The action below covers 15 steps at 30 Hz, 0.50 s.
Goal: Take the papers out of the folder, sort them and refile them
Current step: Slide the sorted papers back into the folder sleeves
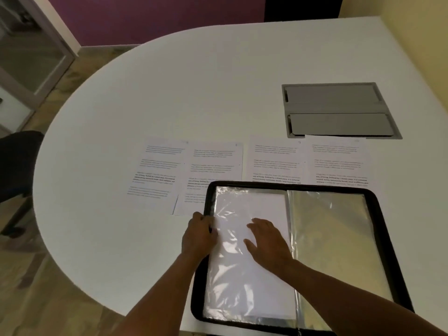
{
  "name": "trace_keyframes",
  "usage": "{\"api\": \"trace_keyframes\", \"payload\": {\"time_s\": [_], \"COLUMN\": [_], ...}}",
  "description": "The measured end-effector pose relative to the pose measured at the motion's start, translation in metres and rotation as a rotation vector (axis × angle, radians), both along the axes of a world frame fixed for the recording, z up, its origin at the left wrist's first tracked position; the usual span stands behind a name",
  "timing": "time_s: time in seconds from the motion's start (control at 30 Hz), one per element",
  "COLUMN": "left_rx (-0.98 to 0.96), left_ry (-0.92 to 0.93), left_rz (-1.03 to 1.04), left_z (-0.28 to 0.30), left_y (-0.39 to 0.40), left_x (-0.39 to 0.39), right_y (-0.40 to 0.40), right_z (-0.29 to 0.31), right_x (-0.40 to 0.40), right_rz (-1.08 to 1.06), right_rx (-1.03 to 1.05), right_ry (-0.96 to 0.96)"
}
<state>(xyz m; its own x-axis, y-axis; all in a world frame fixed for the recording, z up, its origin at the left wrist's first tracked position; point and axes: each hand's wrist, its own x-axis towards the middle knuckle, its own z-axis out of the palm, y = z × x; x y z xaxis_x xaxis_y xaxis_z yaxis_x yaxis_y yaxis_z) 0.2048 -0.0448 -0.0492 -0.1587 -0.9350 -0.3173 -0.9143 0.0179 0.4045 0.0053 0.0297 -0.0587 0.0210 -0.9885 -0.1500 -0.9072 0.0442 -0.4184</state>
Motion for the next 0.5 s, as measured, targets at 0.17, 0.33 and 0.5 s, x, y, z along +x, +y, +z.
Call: {"api": "trace_keyframes", "payload": {"time_s": [0.17, 0.33, 0.5], "left_rx": [-0.098, -0.130, -0.121], "left_ry": [0.164, 0.147, 0.099], "left_rz": [0.343, 0.518, 0.633], "left_z": [0.006, 0.009, -0.004], "left_y": [-0.046, -0.095, -0.126], "left_x": [0.060, 0.126, 0.170], "right_y": [-0.050, -0.106, -0.155], "right_z": [0.017, 0.024, 0.019], "right_x": [0.057, 0.119, 0.159], "right_rz": [0.021, 0.287, 0.379], "right_rx": [-0.031, 0.150, 0.185], "right_ry": [-0.237, -0.205, -0.163]}}
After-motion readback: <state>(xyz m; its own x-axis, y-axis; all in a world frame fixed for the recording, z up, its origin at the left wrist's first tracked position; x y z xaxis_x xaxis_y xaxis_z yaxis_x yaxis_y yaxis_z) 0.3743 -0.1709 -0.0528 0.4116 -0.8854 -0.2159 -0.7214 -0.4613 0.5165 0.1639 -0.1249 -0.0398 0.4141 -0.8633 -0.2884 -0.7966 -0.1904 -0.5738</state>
